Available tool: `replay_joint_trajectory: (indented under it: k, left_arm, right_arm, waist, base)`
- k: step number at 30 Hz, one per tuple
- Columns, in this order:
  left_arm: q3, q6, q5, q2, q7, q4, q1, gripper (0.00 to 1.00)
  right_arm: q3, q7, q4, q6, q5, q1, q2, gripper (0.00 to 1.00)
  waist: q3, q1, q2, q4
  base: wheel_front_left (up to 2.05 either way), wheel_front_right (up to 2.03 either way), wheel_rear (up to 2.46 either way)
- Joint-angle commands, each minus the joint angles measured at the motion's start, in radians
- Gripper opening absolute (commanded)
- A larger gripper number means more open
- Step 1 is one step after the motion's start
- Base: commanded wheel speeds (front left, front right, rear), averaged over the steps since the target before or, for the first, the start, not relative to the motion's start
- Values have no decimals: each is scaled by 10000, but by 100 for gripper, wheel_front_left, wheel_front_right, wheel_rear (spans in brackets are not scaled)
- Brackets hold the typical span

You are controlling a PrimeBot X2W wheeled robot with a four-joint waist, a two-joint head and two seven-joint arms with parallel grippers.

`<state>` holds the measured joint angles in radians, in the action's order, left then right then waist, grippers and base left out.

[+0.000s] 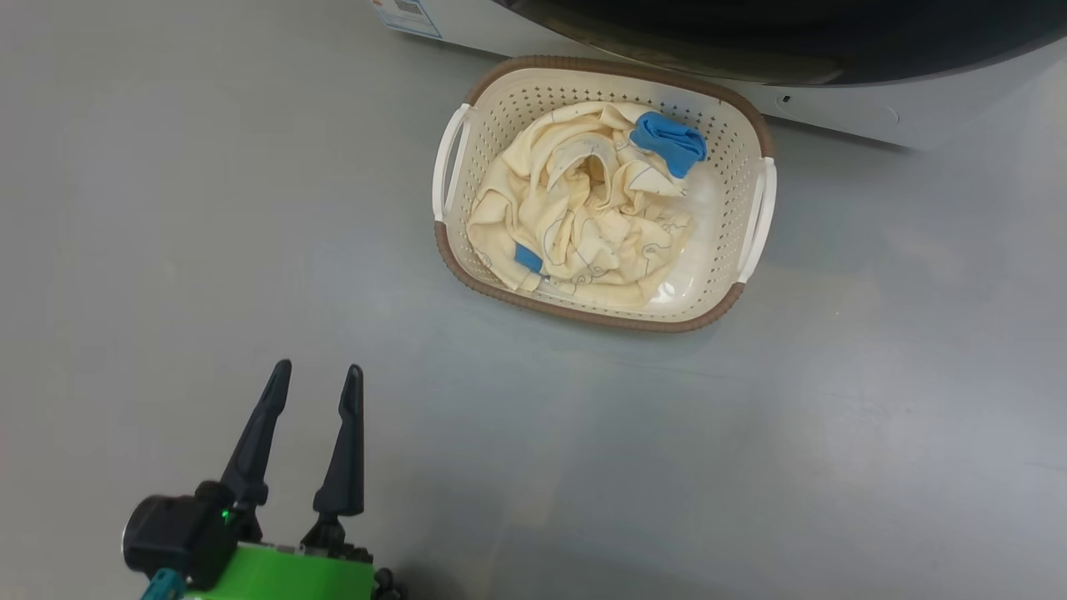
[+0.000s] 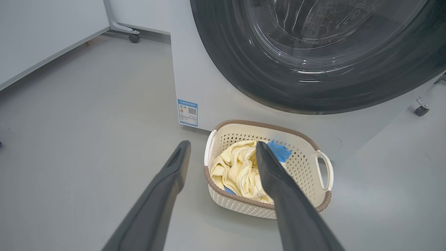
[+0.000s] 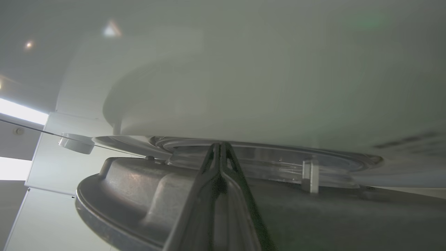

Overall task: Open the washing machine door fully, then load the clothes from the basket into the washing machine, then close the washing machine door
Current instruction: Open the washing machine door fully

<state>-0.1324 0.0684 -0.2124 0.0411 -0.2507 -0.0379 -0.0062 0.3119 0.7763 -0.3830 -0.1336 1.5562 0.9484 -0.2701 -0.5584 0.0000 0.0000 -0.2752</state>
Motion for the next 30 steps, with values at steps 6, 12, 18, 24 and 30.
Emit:
replay_joint_trajectory:
  k: [6, 12, 18, 24, 30]
  left_arm:
    - [284, -69, -53, 91, -111, -239, -104, 100]
    - [256, -54, -154, 91, -111, -115, -192, 100]
    - [294, 7, -221, 91, -111, 59, -282, 100]
    - [374, 72, -346, 91, -111, 233, -292, 100]
    - [341, 114, -602, 91, -111, 380, -323, 100]
  right_arm:
    - [-600, 372, 512, 29, -92, 145, 103, 0]
    - [-911, 426, 488, 29, -169, -152, 260, 0]
    - [-1363, 513, 437, 29, -213, -614, 528, 0]
    - [-1863, 658, 478, 29, -177, -1222, 911, 0]
    - [-2255, 844, 600, 29, -8, -1929, 1345, 0]
  waist:
    - [80, 0, 0, 62]
    - [420, 0, 0, 185]
    - [1040, 0, 0, 392]
    - [1773, 0, 0, 668]
    - [2423, 0, 0, 919]
  base:
    - [0, 0, 0]
    - [0, 0, 0]
    - [0, 0, 0]
    - [0, 0, 0]
    - [0, 0, 0]
